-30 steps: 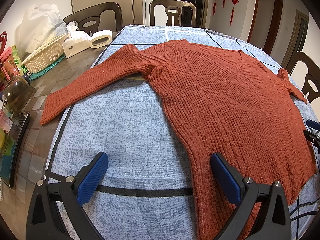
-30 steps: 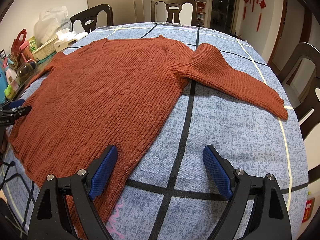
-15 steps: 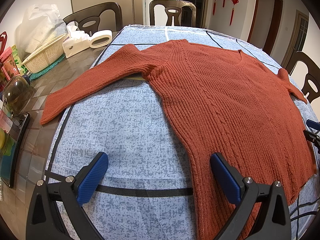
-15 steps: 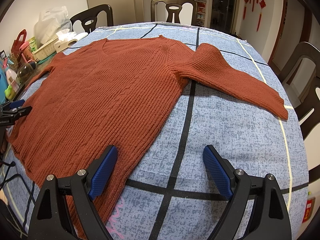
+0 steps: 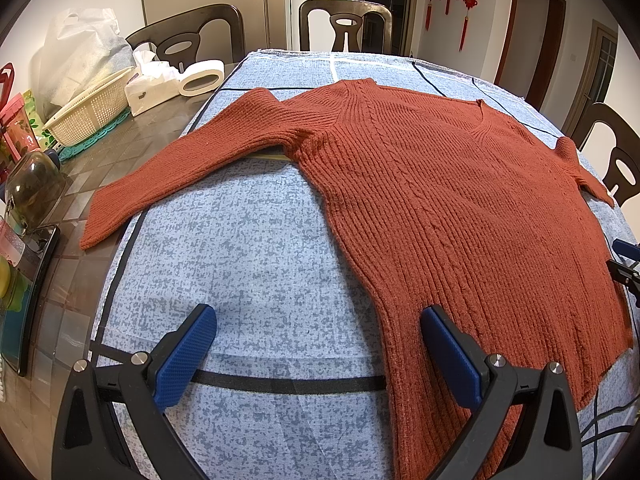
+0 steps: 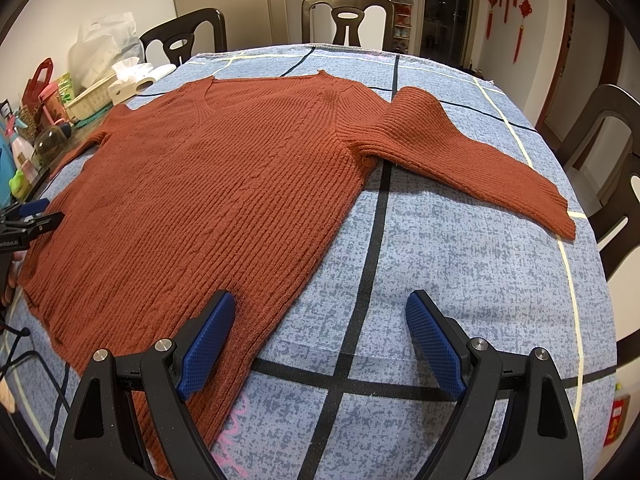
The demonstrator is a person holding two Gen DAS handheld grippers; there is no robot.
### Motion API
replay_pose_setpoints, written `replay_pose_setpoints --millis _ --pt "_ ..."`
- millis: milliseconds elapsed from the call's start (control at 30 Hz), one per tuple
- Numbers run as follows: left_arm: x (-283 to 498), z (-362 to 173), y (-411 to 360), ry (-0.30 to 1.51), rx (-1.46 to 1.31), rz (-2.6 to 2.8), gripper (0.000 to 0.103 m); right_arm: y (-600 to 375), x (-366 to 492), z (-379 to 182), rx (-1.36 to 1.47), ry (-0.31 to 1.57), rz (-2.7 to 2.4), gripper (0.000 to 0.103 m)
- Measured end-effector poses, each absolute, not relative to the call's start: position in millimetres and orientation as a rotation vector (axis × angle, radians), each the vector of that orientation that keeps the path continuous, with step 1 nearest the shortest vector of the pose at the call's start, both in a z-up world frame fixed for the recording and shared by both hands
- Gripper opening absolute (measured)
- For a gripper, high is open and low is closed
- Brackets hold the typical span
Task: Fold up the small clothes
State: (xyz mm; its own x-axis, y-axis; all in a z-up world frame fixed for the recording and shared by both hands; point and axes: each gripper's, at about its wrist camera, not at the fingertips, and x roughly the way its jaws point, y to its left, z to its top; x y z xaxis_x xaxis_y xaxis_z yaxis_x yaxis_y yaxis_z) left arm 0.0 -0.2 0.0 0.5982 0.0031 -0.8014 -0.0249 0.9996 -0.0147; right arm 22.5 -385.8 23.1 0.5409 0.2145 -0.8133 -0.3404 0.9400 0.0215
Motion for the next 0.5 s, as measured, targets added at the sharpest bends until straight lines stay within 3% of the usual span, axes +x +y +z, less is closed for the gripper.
replay_pose_setpoints --millis 200,500 --pt "1 2 1 0.932 -0.031 0.016 0.102 -379 23 26 -0.13 0.966 0.299 0.088" --pt "8 23 37 0.865 -0.112 0.073 0.09 -351 27 54 -0.148 0.897 0.344 0.088"
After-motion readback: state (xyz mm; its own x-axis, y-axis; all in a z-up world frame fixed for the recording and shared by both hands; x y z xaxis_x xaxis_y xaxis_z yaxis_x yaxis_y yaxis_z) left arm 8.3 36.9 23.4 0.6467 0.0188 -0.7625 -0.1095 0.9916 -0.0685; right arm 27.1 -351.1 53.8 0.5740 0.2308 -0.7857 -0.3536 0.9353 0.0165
